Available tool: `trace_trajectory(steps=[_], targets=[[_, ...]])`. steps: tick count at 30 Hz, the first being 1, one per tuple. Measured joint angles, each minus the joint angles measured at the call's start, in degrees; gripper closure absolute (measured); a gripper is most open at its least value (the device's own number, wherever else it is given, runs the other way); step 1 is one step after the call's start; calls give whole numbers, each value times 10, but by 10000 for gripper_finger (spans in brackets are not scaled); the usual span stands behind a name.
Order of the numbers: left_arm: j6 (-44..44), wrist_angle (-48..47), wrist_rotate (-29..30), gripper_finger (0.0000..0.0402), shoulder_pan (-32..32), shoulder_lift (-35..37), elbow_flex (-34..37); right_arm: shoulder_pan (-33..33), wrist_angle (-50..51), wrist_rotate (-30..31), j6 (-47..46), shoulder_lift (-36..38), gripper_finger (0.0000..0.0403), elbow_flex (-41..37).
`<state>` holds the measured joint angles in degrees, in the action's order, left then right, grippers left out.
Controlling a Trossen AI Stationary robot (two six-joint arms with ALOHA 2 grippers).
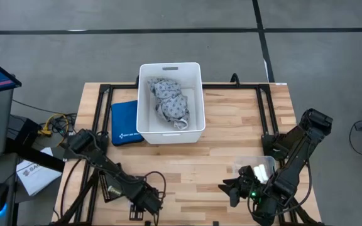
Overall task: Pick & Place Medicine items
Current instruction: Put the transparent pill bottle into the black bin
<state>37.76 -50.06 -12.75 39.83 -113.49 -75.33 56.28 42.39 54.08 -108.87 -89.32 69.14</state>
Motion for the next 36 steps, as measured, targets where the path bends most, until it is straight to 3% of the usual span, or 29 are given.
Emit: trace_trajectory(steps=[7,15,22,29,36], targets=[[-18,0,-12,279,-1,0,12,11,3,0,-1,0,210,0],[-28,11,-9,279,-18,17,3,11,4,0,-2,0,210,0],[-13,35,22,277,-76,114,1,11,5,2,-2,0,210,0],[4,-157,65,275,-116,224,2,11,4,7,-2,0,210,0],[131,-170,63,275,-71,325,118,11,3,21,-2,0,210,0]])
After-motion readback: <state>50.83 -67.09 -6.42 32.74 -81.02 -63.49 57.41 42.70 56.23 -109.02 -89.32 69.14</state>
